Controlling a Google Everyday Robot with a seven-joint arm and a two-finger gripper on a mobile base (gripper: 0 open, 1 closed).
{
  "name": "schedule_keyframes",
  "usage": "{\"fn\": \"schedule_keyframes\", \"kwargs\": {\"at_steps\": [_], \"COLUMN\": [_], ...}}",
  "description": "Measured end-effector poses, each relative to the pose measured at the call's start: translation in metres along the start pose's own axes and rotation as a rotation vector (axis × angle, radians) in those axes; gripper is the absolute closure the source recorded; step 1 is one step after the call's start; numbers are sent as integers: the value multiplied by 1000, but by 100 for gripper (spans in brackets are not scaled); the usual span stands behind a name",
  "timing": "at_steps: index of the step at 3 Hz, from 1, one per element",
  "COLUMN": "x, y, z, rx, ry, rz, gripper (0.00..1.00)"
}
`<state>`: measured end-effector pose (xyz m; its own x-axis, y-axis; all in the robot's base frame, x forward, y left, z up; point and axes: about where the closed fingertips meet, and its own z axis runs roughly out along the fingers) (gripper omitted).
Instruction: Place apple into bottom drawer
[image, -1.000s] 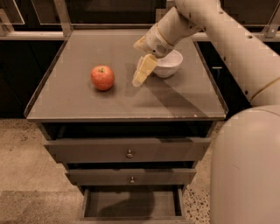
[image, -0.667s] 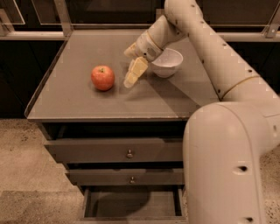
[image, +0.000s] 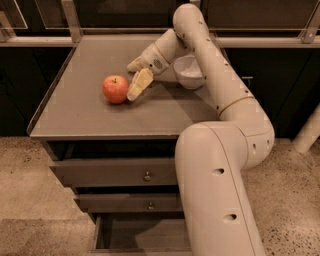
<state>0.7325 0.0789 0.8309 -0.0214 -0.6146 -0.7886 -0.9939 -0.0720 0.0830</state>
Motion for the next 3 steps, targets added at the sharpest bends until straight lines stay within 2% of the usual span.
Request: {"fn": "schedule_keyframes", "kwargs": {"at_steps": [2, 3], "x": [1, -9], "y": [0, 12], "z": [-4, -28], "rx": [18, 103], "ry": [-4, 12], "rz": [9, -15], "gripper": [0, 0]}}
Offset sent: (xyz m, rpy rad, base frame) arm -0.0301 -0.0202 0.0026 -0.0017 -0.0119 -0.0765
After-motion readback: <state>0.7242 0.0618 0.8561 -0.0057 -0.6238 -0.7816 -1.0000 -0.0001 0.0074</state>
